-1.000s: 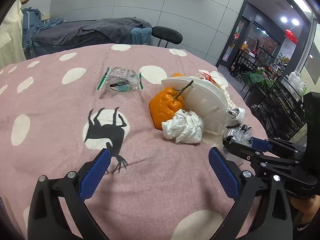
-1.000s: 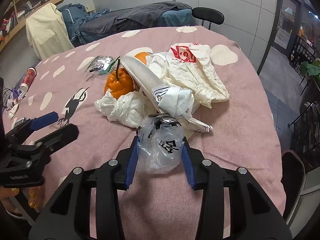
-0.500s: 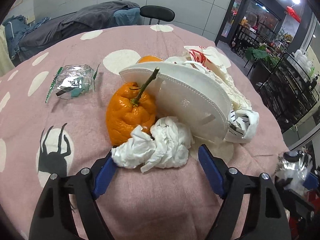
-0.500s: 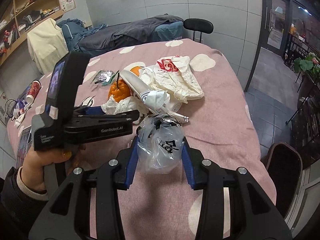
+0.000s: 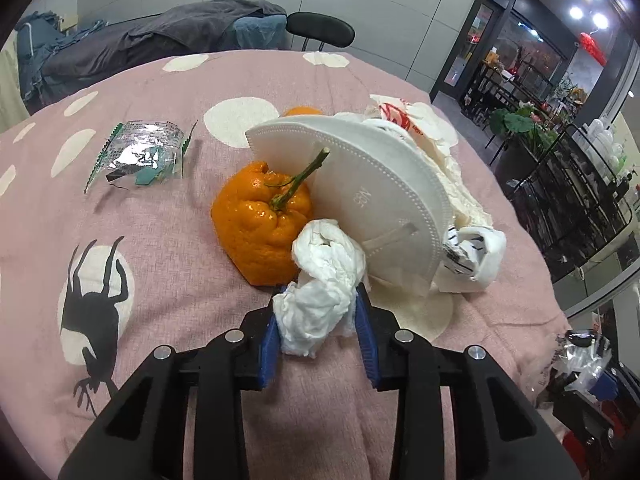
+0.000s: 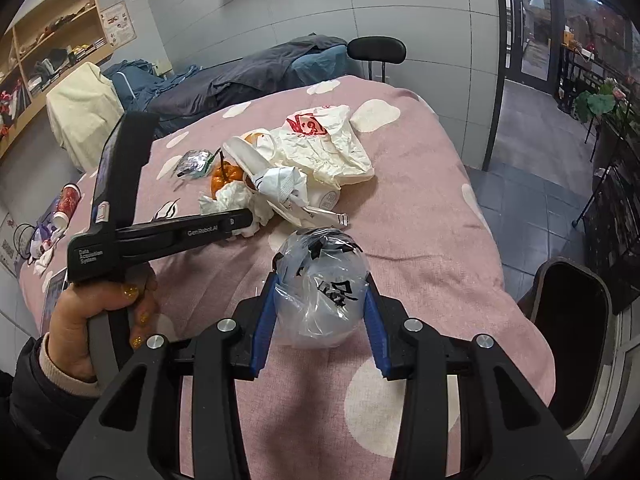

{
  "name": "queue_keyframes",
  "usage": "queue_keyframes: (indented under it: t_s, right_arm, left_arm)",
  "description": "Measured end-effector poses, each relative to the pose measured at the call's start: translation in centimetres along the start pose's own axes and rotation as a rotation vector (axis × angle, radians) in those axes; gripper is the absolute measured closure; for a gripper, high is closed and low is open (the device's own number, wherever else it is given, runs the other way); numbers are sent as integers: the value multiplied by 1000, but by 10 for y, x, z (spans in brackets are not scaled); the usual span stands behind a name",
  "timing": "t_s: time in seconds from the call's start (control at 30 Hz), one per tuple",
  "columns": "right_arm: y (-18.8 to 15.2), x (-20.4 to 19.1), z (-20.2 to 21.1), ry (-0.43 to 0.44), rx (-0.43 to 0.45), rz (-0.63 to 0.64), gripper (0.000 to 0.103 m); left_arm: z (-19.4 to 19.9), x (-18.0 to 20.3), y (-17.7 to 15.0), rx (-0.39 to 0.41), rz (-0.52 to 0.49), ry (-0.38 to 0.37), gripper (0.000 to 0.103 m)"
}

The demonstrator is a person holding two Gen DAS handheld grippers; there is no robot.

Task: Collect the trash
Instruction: 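Lift the tissue with the left tool while the right tool holds the plastic bag, then carry the plastic bag and tissue with both tools over the brown bin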

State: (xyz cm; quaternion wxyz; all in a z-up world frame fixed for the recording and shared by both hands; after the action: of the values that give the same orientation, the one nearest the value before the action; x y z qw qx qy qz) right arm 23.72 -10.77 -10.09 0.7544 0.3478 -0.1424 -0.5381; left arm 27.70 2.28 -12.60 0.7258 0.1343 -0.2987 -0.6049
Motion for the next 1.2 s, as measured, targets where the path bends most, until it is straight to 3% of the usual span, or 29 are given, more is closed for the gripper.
queue_keyframes:
  t_s: [0.57, 0.9, 1.2]
  right_arm:
    - [-13, 29, 24, 4, 65, -75, 62]
    - [-24, 73, 51, -58, 122, -148, 62]
    - [-51, 152, 71, -192, 147, -272, 62]
  left_arm:
    - [105, 27, -26, 226, -15, -157, 70]
    - [109, 84, -32, 233, -100, -252, 70]
    - [96, 159, -36, 223, -230, -348, 70]
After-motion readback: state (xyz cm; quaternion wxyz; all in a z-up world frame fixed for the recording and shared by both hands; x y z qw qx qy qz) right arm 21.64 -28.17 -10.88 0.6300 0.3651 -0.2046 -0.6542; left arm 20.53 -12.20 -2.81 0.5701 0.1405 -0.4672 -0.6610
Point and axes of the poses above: each gripper's, at about its wrist camera, not at the fingertips, and z roughly against the way its jaws point, x to its right, y to its top, the point moved 8 cm from there along -z, roughly the way its jaws point, and after that the axes turned 4 degrees about z, right-handed, at the moved point
